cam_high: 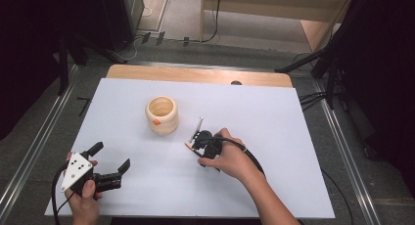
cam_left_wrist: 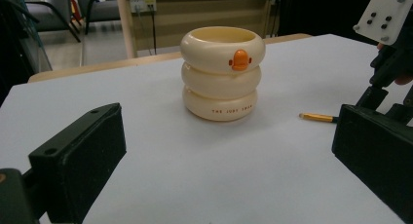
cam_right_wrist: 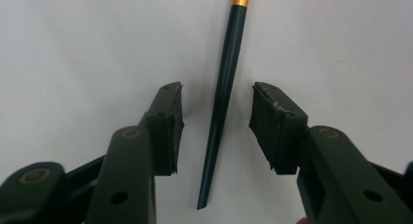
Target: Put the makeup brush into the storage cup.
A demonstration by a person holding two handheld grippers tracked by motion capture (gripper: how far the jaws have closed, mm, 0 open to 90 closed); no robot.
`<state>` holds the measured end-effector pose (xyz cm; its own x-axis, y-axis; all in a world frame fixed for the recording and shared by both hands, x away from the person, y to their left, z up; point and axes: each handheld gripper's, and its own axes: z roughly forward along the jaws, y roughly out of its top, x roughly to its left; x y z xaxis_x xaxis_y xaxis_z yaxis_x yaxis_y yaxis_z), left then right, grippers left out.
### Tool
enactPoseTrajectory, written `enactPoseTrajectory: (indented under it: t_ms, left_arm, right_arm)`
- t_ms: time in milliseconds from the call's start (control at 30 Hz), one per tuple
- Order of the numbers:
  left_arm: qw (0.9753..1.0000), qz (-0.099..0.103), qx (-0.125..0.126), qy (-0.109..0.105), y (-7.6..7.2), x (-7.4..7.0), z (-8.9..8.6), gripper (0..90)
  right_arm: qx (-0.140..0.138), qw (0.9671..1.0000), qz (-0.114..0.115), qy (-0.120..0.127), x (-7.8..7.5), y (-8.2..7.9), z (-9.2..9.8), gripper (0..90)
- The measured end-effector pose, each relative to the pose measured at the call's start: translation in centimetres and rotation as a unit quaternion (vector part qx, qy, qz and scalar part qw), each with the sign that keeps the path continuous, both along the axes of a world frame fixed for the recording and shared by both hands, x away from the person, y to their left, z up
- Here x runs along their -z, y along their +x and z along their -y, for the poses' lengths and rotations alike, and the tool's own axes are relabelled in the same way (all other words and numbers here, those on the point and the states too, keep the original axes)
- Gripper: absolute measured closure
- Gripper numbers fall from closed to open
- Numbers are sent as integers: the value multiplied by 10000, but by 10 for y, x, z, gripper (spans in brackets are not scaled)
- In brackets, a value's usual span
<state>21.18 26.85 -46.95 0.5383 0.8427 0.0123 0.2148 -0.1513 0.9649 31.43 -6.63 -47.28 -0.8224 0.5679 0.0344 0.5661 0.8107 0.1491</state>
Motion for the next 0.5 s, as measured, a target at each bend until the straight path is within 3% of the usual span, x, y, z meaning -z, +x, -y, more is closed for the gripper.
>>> enactPoseTrajectory:
  t_ms: [267,433,500]
  left_arm:
    - [10000,-28,14,1,1,1,1,0]
    - [10000,-46,36,35,0,1,2,0]
    - [10000,-48,53,26,0,1,3,0]
  right_arm:
    - [-133,9988,16,-467,1,1,-10,713]
    - [-203,9969,-152,-747,0,0,-21,853]
    - [-165,9962,-178,-837,0,0,-25,857]
